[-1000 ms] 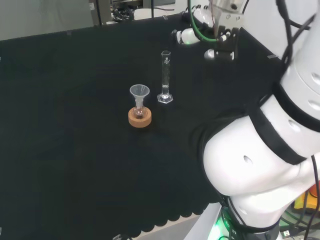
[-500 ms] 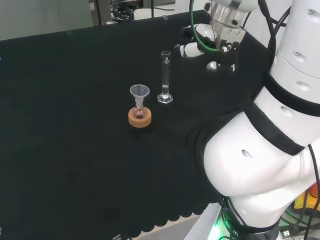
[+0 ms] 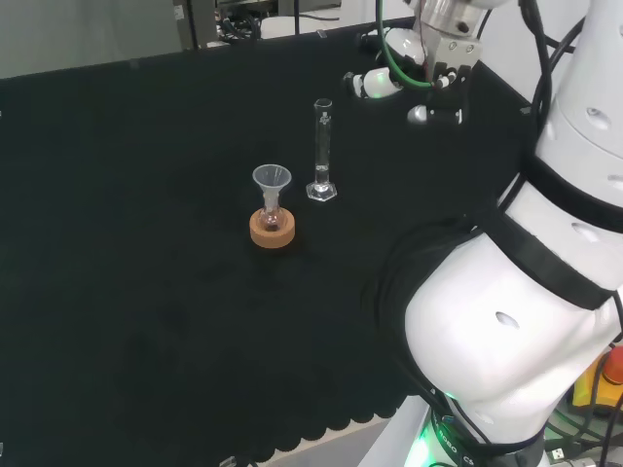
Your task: Pick up the graduated cylinder.
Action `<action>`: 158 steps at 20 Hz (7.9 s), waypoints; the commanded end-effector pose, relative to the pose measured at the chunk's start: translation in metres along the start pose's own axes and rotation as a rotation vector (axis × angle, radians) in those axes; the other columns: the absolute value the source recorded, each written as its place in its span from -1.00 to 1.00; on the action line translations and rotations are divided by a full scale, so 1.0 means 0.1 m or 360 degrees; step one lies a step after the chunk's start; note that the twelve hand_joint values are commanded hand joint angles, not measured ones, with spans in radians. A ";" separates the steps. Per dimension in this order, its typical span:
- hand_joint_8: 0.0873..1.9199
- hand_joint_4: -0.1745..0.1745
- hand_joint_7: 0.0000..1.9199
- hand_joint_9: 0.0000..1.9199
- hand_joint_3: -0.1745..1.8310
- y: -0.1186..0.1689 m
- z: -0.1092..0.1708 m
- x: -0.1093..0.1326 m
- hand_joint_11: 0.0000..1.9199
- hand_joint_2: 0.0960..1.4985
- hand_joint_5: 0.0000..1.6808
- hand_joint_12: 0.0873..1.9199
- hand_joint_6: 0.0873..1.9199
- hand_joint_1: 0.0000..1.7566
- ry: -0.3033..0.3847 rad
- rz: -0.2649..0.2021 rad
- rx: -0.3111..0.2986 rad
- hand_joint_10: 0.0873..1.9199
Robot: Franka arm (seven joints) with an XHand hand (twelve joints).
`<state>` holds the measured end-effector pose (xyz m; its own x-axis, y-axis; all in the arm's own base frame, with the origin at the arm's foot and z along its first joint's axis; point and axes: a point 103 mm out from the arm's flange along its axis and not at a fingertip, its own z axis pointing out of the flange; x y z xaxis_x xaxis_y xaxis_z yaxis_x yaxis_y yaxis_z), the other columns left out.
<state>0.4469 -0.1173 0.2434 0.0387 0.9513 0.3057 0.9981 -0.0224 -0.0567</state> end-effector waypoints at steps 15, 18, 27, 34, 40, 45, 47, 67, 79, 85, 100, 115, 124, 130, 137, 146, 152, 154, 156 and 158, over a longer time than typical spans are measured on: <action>-0.40 -0.26 -0.73 -0.51 -0.33 0.06 1.09 -0.06 -0.84 -0.15 -0.44 0.40 -1.00 -0.06 0.0410 -0.0112 0.0103 -0.41; -0.39 -0.27 -0.71 -0.49 -0.28 0.07 1.15 -0.05 -0.82 -0.20 -0.42 0.39 -1.00 -0.02 0.0488 -0.0153 0.0109 -0.42; -0.39 -0.27 -0.71 -0.49 -0.22 0.13 1.32 -0.02 -0.81 -0.27 -0.40 0.38 -1.00 0.03 0.0665 -0.0262 0.0129 -0.44; -0.40 -0.26 -0.71 -0.48 -0.20 0.22 1.46 0.00 -0.79 -0.28 -0.41 0.38 -1.00 0.15 0.0837 -0.0290 0.0139 -0.44; -0.39 -0.25 -0.63 -0.41 -0.16 0.28 1.51 0.02 -0.72 -0.29 -0.37 0.35 -1.00 0.19 0.1036 -0.0314 0.0041 -0.45; -0.39 -0.23 -0.58 -0.36 -0.13 0.30 1.50 0.00 -0.67 -0.31 -0.32 0.34 -1.00 0.21 0.1135 -0.0328 -0.0040 -0.46; -0.39 -0.22 -0.56 -0.33 -0.11 0.31 1.50 0.00 -0.64 -0.32 -0.28 0.33 -1.00 0.23 0.1144 -0.0337 -0.0046 -0.48; -0.42 -0.19 -0.40 -0.19 -0.03 0.44 1.57 0.04 -0.49 -0.36 -0.34 0.26 -0.45 0.31 0.1271 -0.0343 -0.0094 -0.58; -0.41 -0.24 -0.39 -0.13 -0.03 0.53 1.64 0.01 -0.42 -0.35 -0.39 0.23 -0.35 0.34 0.1325 -0.0354 -0.0071 -0.59; -0.41 -0.25 -0.39 -0.11 -0.03 0.57 1.70 0.06 -0.39 -0.35 -0.38 0.22 -0.33 0.33 0.1346 -0.0366 -0.0078 -0.60; -0.40 -0.15 -0.31 -0.05 -0.05 0.58 1.76 0.06 -0.30 -0.29 -0.24 0.17 -0.27 0.29 0.1357 -0.0363 -0.0097 -0.62; -0.43 -0.07 -0.28 0.02 -0.13 0.61 1.74 0.06 -0.21 -0.21 -0.10 0.12 -0.32 0.26 0.1348 -0.0352 -0.0110 -0.69; -0.42 0.01 -0.24 0.10 -0.18 0.62 1.74 0.05 -0.13 -0.14 0.03 0.07 -0.42 0.27 0.1318 -0.0333 -0.0136 -0.74; -0.40 -0.12 -0.07 0.25 -0.75 0.62 1.70 0.02 0.04 0.39 0.19 -0.03 -0.05 0.26 0.1285 -0.0314 -0.0158 -0.83; -0.44 -0.54 0.02 0.34 -0.82 0.63 1.63 0.04 0.18 0.46 0.16 -0.13 0.01 0.28 0.1176 -0.0313 -0.0163 -0.91; -0.15 -0.96 0.09 0.50 -0.82 0.64 1.37 0.03 0.30 0.43 0.18 -0.22 -0.05 0.41 0.0927 -0.0382 -0.0099 -1.00; -0.15 -1.00 0.14 0.58 -0.83 0.55 1.18 -0.02 0.35 0.40 0.25 -0.25 -0.14 0.45 0.0831 -0.0400 -0.0063 -1.00; -0.17 -1.00 0.15 0.59 -0.83 0.51 1.11 -0.03 0.36 0.39 0.26 -0.26 -0.15 0.45 0.0801 -0.0407 -0.0057 -1.00; -0.19 -1.00 0.16 0.60 -0.83 0.46 1.04 -0.04 0.37 0.38 0.27 -0.27 -0.17 0.45 0.0762 -0.0417 -0.0047 -1.00; -0.19 -1.00 0.16 0.61 -0.83 0.40 0.96 -0.04 0.38 0.38 0.27 -0.27 -0.17 0.45 0.0719 -0.0420 -0.0033 -1.00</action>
<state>0.4961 -0.0846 0.1345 -0.2039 0.6518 0.7305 0.9780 0.1694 0.1218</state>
